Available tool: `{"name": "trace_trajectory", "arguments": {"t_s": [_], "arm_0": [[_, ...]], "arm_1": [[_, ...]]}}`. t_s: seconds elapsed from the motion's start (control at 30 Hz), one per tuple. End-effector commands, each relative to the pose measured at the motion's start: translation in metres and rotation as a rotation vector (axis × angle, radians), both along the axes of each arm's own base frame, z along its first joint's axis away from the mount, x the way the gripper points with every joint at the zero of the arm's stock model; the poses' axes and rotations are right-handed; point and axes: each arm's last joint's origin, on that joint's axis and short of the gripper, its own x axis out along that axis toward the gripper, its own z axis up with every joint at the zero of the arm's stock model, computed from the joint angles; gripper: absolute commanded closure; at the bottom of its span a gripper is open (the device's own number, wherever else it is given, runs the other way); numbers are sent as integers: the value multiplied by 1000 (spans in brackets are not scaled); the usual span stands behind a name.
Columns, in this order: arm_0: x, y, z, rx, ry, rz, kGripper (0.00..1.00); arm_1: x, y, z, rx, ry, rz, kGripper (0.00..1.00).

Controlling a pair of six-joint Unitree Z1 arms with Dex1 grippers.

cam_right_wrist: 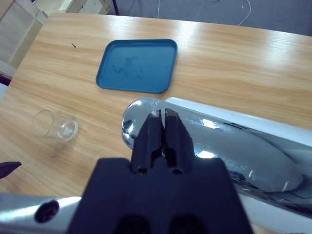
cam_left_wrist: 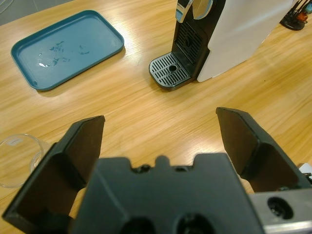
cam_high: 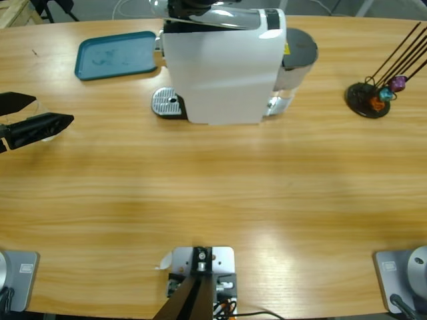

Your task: Pour coffee

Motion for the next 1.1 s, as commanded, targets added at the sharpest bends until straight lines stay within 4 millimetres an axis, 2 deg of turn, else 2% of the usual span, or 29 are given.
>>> {"name": "trace_trajectory", "arguments": {"t_s": [0.03, 0.33, 0.4, 0.47, 0.5, 0.53, 0.57, 0.67, 0.73, 0.8, 0.93, 1.1], "arm_0": [[-2, 0, -9, 29, 31, -7, 0], [-1, -1, -9, 30, 31, -3, 0], [-1, 0, -8, 23, 21, 3, 0], [-3, 4, -7, 6, 7, 11, 0], [-4, 7, -7, -1, -1, 27, 0], [-4, 9, -8, 0, -7, 39, 0], [-4, 10, -8, 5, -12, 51, 0], [-4, 12, -8, 9, -26, 88, 0], [-3, 14, -7, 3, -30, 117, 0], [-4, 18, -4, -1, -33, 180, 0], [-3, 24, 11, 57, -23, 262, 0], [-2, 32, 20, 88, -2, 404, 0]], "arm_1": [[-2, 23, -153, -307, 258, -11, 1000], [0, 17, -154, -319, 244, -55, 1000], [-1, 11, -136, -305, 213, -62, 1000], [-6, 0, -98, -271, 182, 20, 991], [-12, -9, -69, -236, 155, 103, 302], [-17, -17, -45, -225, 102, 174, 50], [-25, -26, -21, -207, 45, 234, 2], [-46, -53, 36, -151, -89, 323, 0], [-59, -68, 54, -122, -112, 339, 0], [-70, -84, 61, -115, -120, 339, 0], [-96, -123, 55, -126, -115, 335, 0], [-129, -170, 21, -168, -66, 335, 0]]}}
